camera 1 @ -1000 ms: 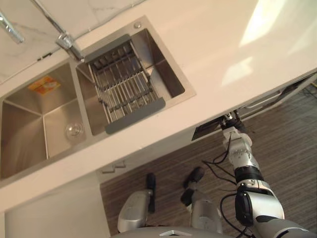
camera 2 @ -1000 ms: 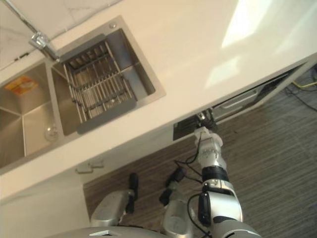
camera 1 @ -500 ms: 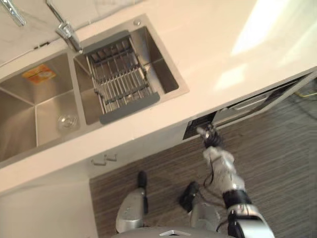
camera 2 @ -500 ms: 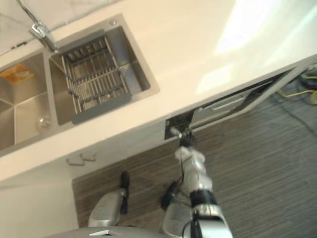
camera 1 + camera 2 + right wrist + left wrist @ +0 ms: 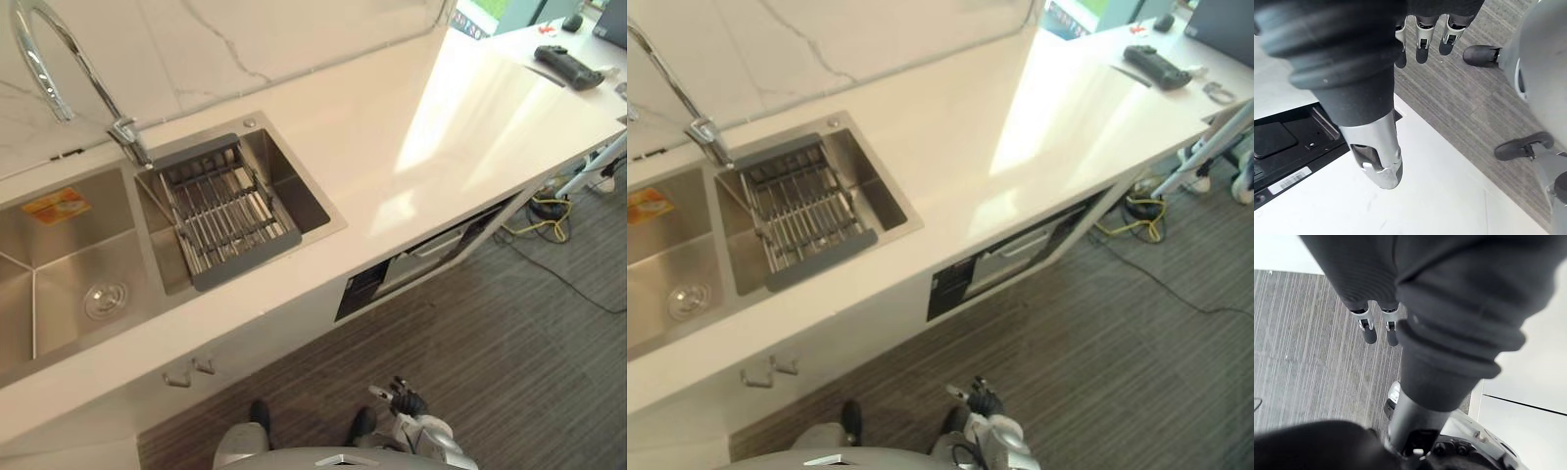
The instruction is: Walk over to the sink, pick up the cup, carry it to the dishwasher, place the cup inside the dishwasher, then close the dishwasher door
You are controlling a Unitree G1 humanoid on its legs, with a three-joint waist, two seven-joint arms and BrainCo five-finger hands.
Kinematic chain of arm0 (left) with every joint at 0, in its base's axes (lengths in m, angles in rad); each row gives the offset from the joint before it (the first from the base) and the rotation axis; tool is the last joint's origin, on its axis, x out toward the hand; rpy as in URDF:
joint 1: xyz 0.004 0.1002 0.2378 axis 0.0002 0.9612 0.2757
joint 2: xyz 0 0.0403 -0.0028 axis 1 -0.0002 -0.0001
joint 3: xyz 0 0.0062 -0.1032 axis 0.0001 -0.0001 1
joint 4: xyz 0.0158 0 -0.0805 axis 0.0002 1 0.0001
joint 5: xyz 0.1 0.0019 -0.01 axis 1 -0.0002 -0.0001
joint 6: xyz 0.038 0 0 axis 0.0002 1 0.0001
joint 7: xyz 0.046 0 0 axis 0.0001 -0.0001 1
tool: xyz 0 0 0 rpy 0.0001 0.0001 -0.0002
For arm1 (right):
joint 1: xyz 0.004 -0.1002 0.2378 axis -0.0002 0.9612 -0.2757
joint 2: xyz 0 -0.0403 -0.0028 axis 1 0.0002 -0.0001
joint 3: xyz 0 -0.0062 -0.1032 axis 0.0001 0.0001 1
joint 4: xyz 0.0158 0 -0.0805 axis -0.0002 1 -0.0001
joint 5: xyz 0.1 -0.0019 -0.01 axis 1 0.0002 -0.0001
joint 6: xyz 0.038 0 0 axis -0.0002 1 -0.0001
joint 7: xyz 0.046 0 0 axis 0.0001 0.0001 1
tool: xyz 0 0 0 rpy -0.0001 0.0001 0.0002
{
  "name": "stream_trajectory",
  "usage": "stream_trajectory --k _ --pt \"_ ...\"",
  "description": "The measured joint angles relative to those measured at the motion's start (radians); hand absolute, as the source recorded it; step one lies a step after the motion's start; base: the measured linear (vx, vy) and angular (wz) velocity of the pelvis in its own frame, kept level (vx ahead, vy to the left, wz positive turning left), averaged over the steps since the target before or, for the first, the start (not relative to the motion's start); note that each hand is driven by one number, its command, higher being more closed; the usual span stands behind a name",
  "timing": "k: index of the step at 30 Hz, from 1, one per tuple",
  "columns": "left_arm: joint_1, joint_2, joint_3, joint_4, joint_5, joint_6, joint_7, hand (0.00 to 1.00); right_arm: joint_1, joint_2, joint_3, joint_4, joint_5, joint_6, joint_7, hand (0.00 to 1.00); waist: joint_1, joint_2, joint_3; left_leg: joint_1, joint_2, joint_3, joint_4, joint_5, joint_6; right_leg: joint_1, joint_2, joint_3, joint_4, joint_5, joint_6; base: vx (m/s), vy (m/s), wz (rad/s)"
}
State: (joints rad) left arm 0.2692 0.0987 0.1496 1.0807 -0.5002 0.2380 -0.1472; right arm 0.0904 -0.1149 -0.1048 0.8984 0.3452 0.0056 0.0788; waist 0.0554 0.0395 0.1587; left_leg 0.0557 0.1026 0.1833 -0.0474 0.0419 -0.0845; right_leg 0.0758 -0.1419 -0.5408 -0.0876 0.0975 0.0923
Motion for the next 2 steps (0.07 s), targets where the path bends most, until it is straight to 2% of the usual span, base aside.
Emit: stream_trajectory --k 1,2 --pt "0.004 0.000 0.000 0.001 -0.001 0.002 -0.010 0.00 0.000 0.001 -0.002 0.026 0.000 -0.003 0.005 0.00 0.000 -0.012 -0.006 0.000 -0.003 -0.005 -0.011 0.004 -0.004 -0.001 -0.001 -0.006 0.000 -0.001 0.001 0.01 0.030 0.27" --pt "0.006 0.004 0.000 0.004 -0.006 0.005 -0.018 0.00 0.000 0.010 -0.025 0.064 0.000 -0.003 0.006 0.00 -0.002 -0.009 -0.019 0.002 -0.007 -0.015 -0.025 0.014 -0.002 0.005 -0.006 -0.022 0.000 -0.001 0.003 0.01 0.019 0.22"
